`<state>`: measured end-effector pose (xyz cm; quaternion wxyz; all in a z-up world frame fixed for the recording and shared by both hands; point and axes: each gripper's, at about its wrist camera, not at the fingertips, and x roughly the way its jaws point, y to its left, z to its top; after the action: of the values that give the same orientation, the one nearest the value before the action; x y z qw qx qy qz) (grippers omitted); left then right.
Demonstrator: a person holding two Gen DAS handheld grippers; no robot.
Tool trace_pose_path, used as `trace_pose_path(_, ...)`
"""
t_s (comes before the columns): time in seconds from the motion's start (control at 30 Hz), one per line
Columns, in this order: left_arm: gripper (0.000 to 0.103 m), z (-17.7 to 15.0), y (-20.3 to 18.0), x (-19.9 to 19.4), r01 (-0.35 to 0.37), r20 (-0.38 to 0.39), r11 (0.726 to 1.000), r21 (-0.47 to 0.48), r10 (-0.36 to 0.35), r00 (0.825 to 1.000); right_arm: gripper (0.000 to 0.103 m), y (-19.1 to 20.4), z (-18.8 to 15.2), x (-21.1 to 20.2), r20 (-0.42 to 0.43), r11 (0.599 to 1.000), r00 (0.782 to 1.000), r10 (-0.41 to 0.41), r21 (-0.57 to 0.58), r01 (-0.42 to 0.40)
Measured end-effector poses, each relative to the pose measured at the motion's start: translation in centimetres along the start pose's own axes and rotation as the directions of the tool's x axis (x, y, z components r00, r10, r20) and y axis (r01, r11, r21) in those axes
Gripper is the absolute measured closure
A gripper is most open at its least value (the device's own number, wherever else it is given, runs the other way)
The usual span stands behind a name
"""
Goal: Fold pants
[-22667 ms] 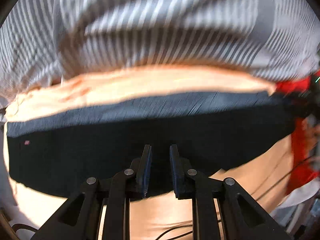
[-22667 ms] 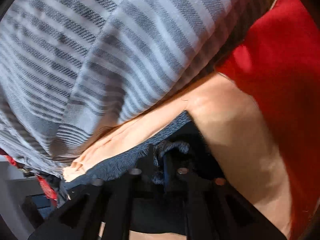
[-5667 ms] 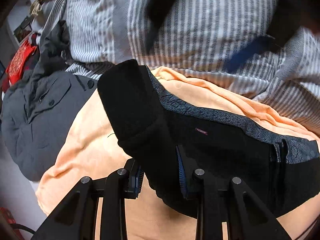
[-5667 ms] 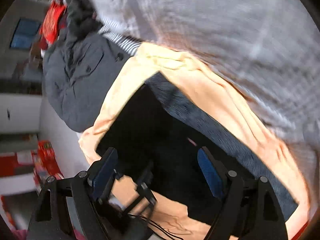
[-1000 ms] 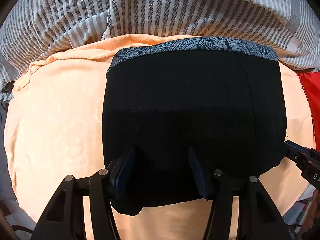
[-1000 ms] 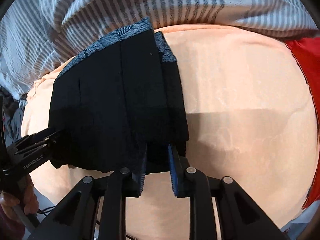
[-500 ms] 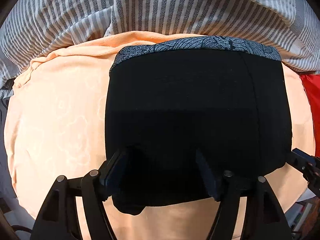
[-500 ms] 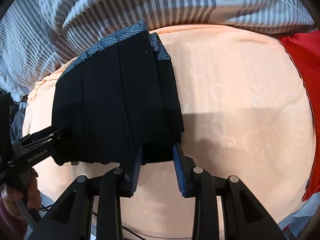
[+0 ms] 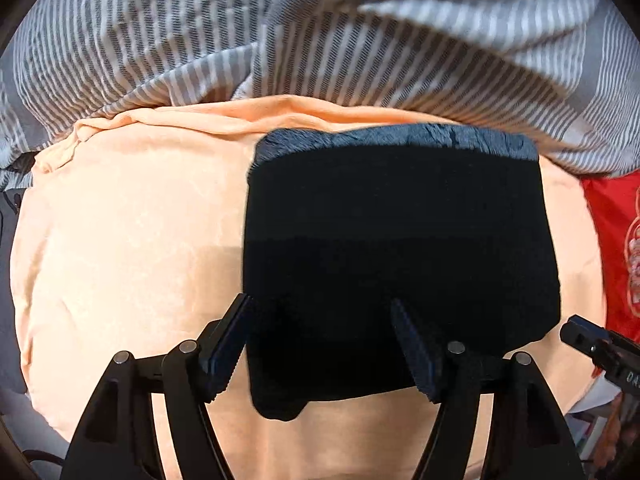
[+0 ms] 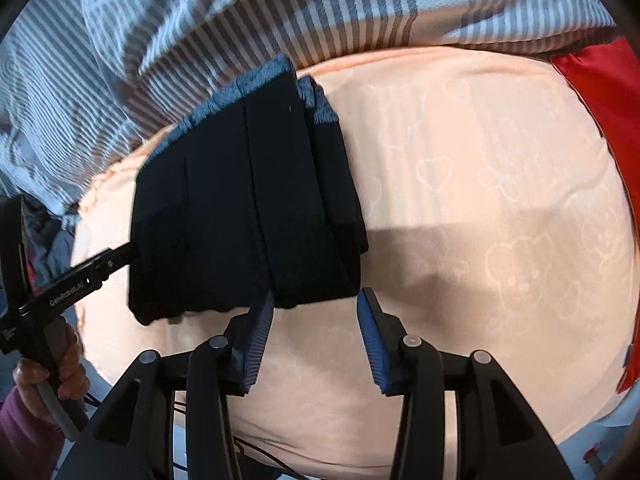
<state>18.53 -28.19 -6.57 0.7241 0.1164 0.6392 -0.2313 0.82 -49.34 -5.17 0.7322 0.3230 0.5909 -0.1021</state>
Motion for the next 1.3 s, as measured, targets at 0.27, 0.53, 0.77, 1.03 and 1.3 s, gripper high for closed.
trace_pose_path(0.27, 0.031, 2.7, 4.7, 0.0, 0.108, -0.013, 0.988, -0.108, -0.11, 0.994, 0.038, -2.0, 3.0, 0.5, 0.026, 0.995, 0.996, 0.086, 0.047, -0.087)
trace_pose_path(0.53, 0.031, 3.5, 6.3, 3.6, 0.171, -0.065, 0.972, -0.16, -0.184, 0.981, 0.026, -3.6, 6.4, 2.3, -0.013, 0.975, 0.976, 0.216, 0.065, -0.215)
trace_pose_path(0.77, 0.031, 4.4, 6.8, 6.2, 0.268, -0.133, 0.953, -0.141, -0.286, 0.949, 0.024, -5.1, 8.1, 5.3, -0.093, 0.943, 0.939, 0.332, 0.065, -0.327)
trace_pose_path(1.03, 0.02, 4.6, 8.7, 9.0, 0.363, -0.164, 0.912, -0.189, -0.394, 0.904, 0.023, -5.3, 9.3, 9.2, -0.162, 0.876, 0.861, 0.483, 0.063, -0.479)
trace_pose_path(1.3, 0.016, 3.5, 9.2, 10.3, 0.392, -0.144, 0.882, -0.262, -0.437, 0.888, 0.024, -6.1, 9.2, 10.5, -0.136, 0.832, 0.823, 0.552, 0.159, -0.532)
